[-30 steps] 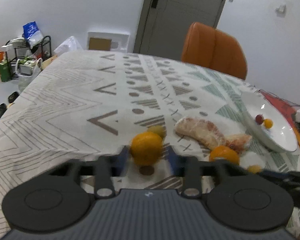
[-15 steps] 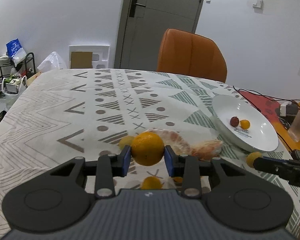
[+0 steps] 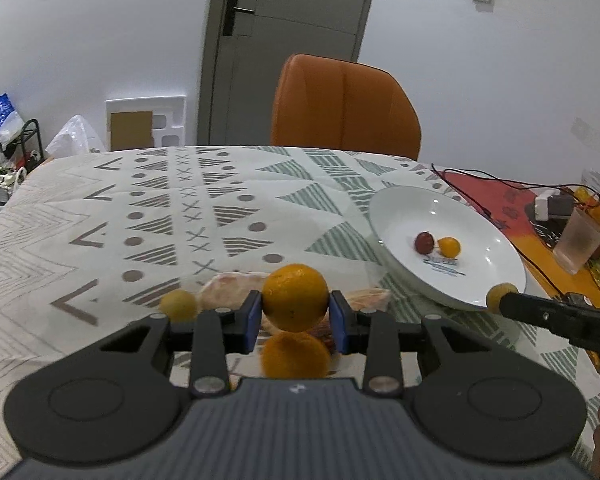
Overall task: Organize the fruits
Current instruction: 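Release the yellow-green fruit into the white plate with the right tool while the left tool drops the mandarin there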
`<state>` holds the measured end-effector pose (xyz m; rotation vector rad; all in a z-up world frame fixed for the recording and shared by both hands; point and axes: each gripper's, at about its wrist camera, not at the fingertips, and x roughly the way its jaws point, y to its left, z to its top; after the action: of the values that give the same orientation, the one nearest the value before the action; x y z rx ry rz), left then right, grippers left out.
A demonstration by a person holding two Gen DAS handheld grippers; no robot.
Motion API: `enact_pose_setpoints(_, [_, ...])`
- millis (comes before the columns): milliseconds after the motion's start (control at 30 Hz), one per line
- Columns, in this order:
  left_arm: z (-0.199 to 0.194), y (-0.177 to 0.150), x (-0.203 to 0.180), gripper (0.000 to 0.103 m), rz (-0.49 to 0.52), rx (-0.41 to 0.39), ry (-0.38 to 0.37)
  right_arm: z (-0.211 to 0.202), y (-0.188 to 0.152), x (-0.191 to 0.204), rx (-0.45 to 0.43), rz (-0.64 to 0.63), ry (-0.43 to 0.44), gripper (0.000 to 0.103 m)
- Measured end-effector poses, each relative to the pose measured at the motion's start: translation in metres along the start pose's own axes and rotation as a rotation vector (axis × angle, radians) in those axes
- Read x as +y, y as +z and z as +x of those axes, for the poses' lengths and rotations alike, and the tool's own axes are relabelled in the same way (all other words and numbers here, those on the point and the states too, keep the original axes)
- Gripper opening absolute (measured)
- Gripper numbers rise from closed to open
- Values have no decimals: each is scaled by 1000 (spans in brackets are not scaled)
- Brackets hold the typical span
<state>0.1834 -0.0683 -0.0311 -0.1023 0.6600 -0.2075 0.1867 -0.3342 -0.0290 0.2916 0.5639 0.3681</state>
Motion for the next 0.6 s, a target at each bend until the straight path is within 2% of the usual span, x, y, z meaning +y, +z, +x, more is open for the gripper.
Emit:
enact_pose_setpoints(333, [17,7,-30,34,40,13,-35,0,10,-19,-40,20,-35,22])
enact_pose_setpoints(400, [19,8,-35,34,47,17,-41,1,10,-20,-46,17,-33,30])
enact_pose_setpoints(467, [22,9,-42,34,54,17,-50,-1,9,-18,-54,-10,-51,58])
enact_pose_setpoints(600, [26,12,-55,34,78,14,-65,-7,7,-21,-67,-16,-35,59])
